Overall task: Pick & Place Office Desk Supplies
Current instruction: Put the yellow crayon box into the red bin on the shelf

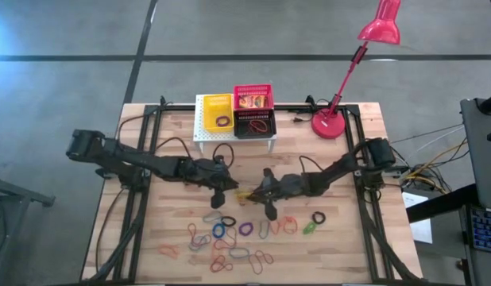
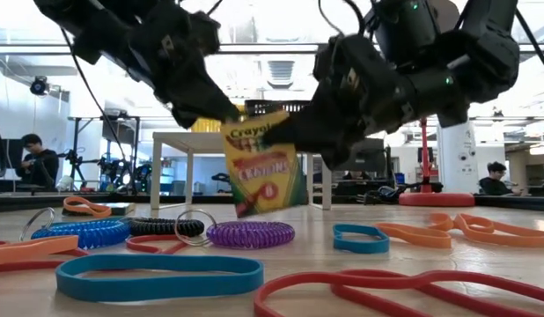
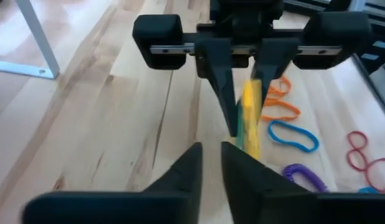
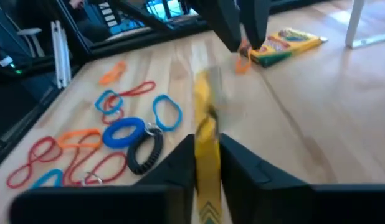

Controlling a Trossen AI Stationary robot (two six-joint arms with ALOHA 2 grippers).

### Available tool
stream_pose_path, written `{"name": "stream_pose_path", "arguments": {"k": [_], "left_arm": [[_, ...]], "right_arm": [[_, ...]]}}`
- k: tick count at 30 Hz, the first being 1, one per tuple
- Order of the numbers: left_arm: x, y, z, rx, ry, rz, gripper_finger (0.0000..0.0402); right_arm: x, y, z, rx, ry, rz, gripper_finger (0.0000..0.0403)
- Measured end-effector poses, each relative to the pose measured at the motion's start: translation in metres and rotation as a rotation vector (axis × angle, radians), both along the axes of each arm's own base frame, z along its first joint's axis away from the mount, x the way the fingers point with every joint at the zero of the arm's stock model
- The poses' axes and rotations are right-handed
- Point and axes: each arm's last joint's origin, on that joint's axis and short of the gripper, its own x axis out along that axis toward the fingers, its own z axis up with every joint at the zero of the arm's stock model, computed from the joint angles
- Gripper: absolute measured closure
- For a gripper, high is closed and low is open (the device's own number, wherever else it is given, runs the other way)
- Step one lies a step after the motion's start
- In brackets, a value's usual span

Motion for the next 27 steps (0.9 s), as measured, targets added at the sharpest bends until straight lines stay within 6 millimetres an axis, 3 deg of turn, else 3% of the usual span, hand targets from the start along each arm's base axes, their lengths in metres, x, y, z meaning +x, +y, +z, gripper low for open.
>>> {"name": "stream_pose_path", "arguments": {"k": [3,10,15,21,27], "left_arm": [[-0.010,0.001,0.013,0.000,-0.002,0.000,0.0296],[-0.042,-0.002,0.026,-0.034,0.049,-0.007,0.0249],[-0.048,-0.014,0.008,-0.038,-0.099,-0.042,0.0246],[-0.052,-0.015,-0.012,-0.021,-0.315,0.000,0.0245],[-0.049,-0.016,-0.023,-0.032,-0.391,-0.005,0.0236]], "right_arm": [[-0.002,0.002,0.006,-0.013,-0.013,-0.004,0.0379],[-0.002,0.011,0.010,-0.088,-0.040,-0.126,0.0360],[0.001,0.016,0.015,-0.131,-0.073,-0.143,0.0364],[0.005,0.019,0.024,-0.146,-0.132,-0.137,0.0366],[0.008,0.019,0.027,-0.149,-0.142,-0.133,0.0361]]}}
